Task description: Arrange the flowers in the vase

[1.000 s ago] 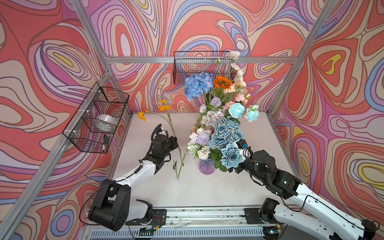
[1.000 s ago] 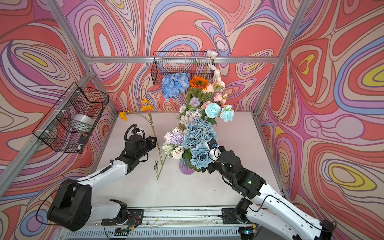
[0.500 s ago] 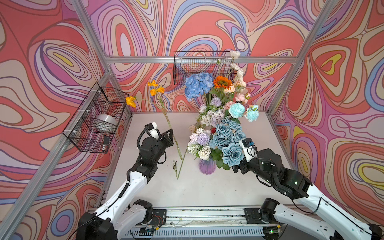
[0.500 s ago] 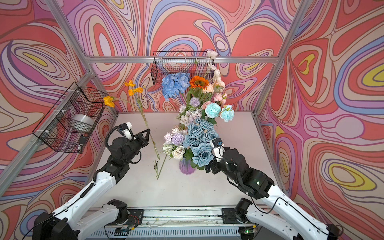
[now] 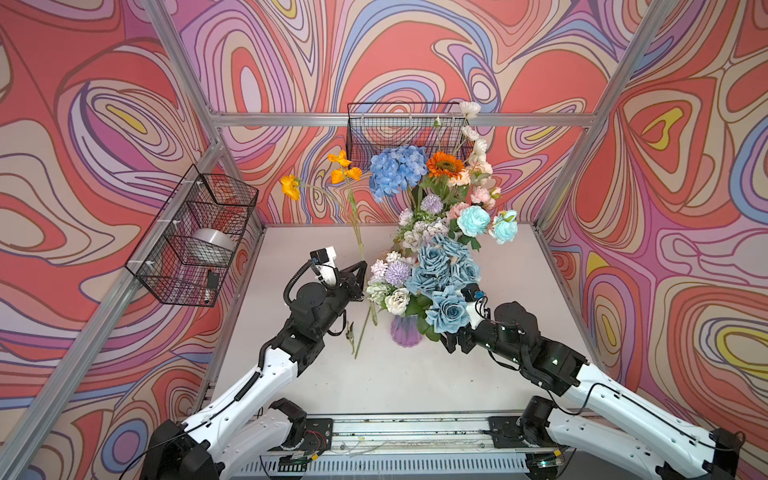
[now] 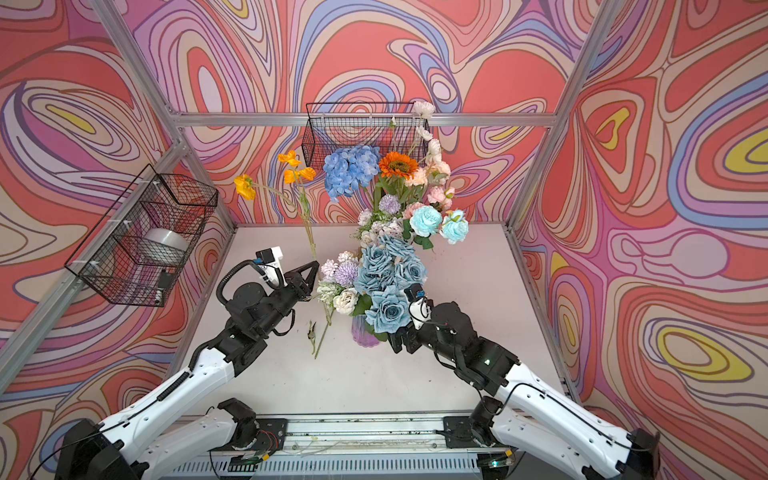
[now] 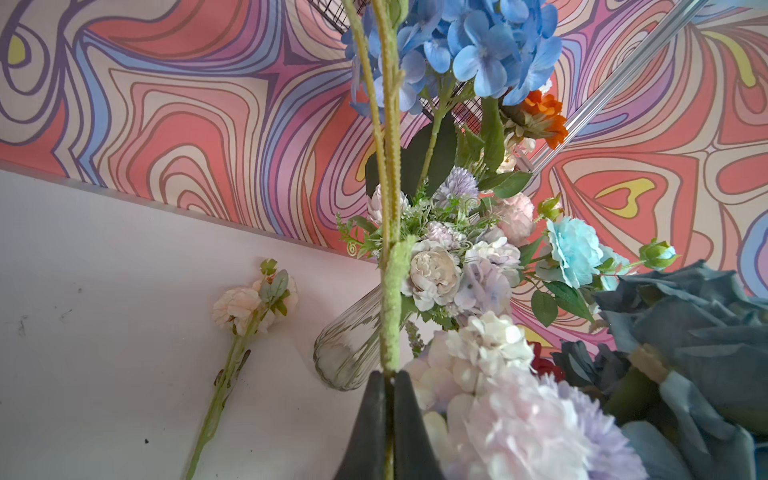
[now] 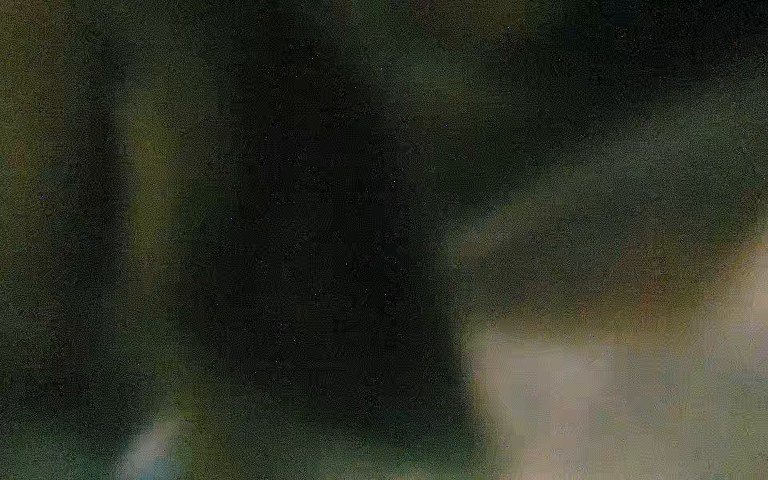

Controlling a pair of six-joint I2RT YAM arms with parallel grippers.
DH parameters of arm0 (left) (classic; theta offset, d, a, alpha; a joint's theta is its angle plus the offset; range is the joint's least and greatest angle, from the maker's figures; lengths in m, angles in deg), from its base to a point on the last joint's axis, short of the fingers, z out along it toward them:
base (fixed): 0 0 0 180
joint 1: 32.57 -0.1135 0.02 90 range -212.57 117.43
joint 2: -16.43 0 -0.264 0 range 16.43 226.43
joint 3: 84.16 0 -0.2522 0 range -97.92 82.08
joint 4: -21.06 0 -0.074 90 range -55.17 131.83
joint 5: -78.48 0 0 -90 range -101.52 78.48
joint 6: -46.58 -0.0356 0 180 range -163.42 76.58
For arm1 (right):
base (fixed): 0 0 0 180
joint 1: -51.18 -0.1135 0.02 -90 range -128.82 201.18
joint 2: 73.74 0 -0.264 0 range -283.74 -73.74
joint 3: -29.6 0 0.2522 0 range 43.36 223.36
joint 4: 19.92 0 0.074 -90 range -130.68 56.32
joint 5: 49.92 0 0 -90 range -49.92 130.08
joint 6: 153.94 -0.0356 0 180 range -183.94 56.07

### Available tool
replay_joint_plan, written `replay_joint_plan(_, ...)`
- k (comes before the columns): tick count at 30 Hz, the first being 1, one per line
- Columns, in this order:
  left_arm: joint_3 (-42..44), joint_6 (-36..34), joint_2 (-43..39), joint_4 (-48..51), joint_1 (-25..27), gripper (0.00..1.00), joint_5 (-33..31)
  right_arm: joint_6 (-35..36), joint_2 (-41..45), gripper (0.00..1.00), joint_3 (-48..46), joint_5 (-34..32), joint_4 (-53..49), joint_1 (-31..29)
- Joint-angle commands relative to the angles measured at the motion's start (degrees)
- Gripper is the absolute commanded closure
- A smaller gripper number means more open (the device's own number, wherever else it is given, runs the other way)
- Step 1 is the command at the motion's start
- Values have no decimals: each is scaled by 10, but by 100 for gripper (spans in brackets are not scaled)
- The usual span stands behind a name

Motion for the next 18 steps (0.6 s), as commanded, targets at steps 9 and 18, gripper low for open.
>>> replay_joint_plan(9,11,-37,-10,-53,3,100,-25,89,-67,7,-14,55,118,-1)
replay_joint_plan(18,0,-33,4,-34,3,100,-76,105,31,7,-139,3,141,0)
